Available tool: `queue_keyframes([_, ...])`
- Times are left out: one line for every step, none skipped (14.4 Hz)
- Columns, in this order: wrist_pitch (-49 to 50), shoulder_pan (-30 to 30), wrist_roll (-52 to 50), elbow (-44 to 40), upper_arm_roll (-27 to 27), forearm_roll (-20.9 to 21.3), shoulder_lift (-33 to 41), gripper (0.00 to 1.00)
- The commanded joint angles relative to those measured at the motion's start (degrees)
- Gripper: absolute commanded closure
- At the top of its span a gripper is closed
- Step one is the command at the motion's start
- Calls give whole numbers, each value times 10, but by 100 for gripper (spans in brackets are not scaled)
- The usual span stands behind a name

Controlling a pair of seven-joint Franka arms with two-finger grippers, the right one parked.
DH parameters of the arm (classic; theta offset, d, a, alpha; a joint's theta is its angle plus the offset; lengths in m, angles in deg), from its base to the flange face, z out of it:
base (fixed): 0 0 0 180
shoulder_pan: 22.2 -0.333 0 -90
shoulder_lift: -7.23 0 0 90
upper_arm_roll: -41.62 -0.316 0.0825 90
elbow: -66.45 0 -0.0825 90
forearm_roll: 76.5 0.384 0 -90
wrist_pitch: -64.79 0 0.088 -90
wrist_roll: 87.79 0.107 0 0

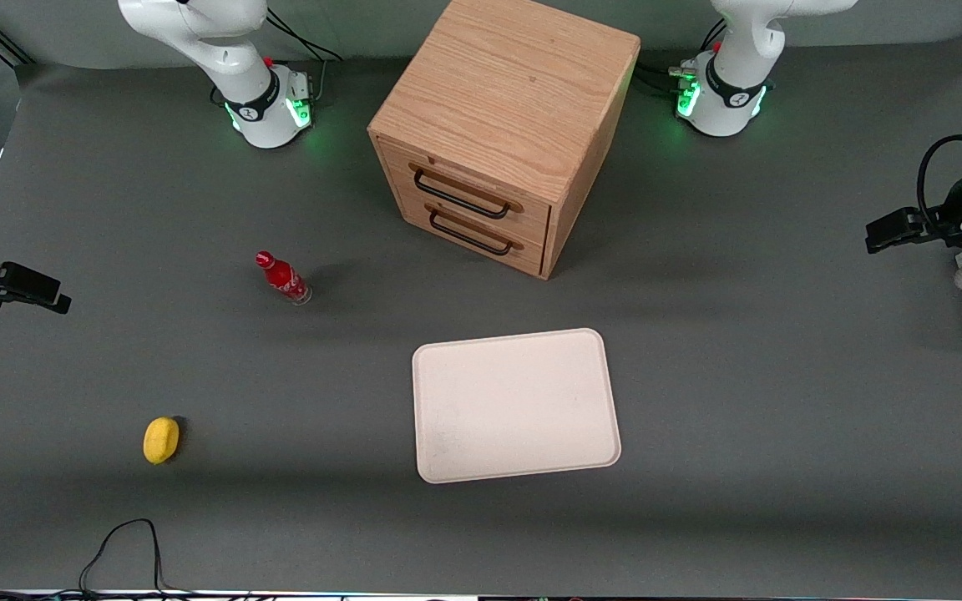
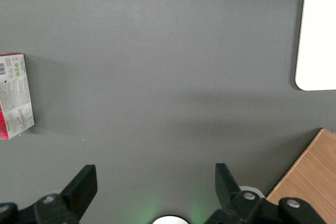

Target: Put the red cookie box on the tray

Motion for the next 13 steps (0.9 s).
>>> queue_keyframes([17,-7,0,-24,7,-4,-12,0])
queue_keyframes([17,-8,-5,-26,7,-3,-12,0])
queue_keyframes([17,-8,-11,-28,8,-3,-12,0])
queue_keyframes([19,-8,-18,-27,7,-3,-12,0])
queue_keyframes([26,-9,-25,-26,8,-3,-12,0])
queue_keyframes([29,-8,-23,-26,8,-3,-12,0])
queue_keyframes([30,-9,-14,-26,7,-3,-12,0])
queue_keyframes([35,-9,-14,-26,7,-3,-12,0])
queue_keyframes([42,-10,-13,-26,7,-3,-12,0])
queue_keyframes([41,-9,-20,-26,7,-3,-12,0])
queue_keyframes([42,-6,-21,-28,6,0,-13,0])
queue_keyframes([41,-9,-20,-30,8,6,-15,0])
queue_keyframes([38,-10,-16,-32,7,7,-17,0])
